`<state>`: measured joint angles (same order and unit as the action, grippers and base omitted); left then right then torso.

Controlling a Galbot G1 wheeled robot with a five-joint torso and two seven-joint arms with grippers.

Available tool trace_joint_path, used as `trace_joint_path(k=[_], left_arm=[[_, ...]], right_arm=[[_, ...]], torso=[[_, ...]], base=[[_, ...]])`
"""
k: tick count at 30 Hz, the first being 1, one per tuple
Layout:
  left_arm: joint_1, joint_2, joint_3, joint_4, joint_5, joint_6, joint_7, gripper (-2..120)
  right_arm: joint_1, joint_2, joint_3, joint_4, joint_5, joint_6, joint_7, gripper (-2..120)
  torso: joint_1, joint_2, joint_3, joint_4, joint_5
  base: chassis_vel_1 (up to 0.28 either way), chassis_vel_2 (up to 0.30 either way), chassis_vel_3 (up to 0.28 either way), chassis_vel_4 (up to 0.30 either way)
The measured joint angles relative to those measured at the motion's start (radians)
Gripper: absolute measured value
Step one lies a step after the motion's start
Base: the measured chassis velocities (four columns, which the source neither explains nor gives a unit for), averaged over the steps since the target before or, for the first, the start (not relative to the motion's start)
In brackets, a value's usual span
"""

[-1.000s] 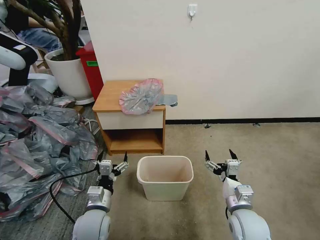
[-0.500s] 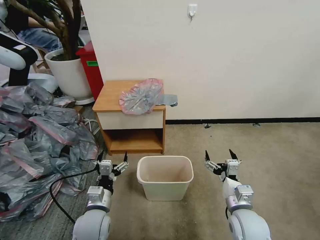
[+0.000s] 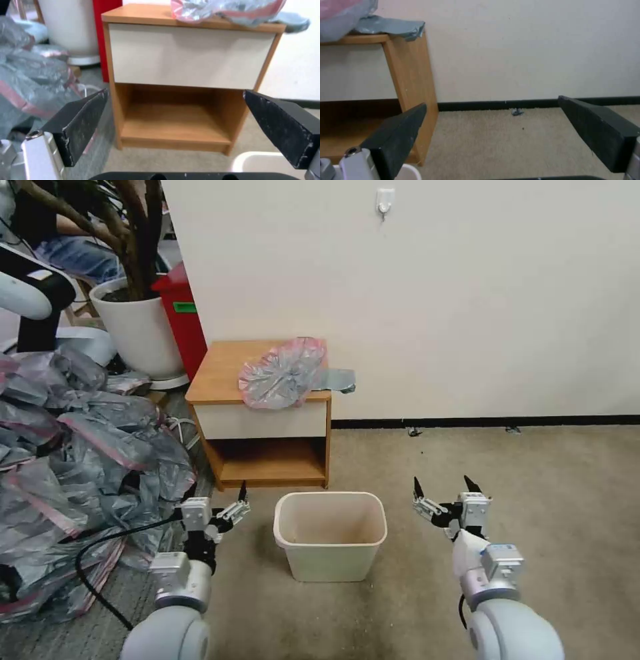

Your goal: Pick up the garbage bag from the table and place it over the trash can.

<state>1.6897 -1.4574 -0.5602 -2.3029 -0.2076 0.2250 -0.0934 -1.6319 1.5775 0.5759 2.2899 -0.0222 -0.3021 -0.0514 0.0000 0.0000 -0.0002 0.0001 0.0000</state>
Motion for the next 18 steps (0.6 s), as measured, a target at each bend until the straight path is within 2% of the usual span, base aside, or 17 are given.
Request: trace_joint_path(k=[5, 8, 18], left_arm=[[0.015, 0.029, -0.003, -0.006, -0.034, -0.043, -0.013, 100], [0.008, 0.041, -0.002, 0.018, -0.035, -0.079, 0.004, 100], [0.006, 0.046, -0.003, 0.047, -0.033, -0.119, 0.008, 100]], right_arm=[[-0.014, 0.031, -0.015, 0.046, 0.084, 0.018, 0.033, 100], [-0.003, 0.033, -0.02, 0.026, 0.108, 0.071, 0.062, 100], [0.042, 0.024, -0.039, -0.033, 0.166, 0.151, 0.111, 100]], torso=[[0.0, 0.0, 0.0, -0.0002, -0.0001], [0.0, 0.0, 0.0, -0.0002, 0.0], [0.0, 0.0, 0.0, -0.0002, -0.0001]], base=[[0.0, 0.0, 0.0, 0.0], [0.0, 0.0, 0.0, 0.0], [0.0, 0.0, 0.0, 0.0]])
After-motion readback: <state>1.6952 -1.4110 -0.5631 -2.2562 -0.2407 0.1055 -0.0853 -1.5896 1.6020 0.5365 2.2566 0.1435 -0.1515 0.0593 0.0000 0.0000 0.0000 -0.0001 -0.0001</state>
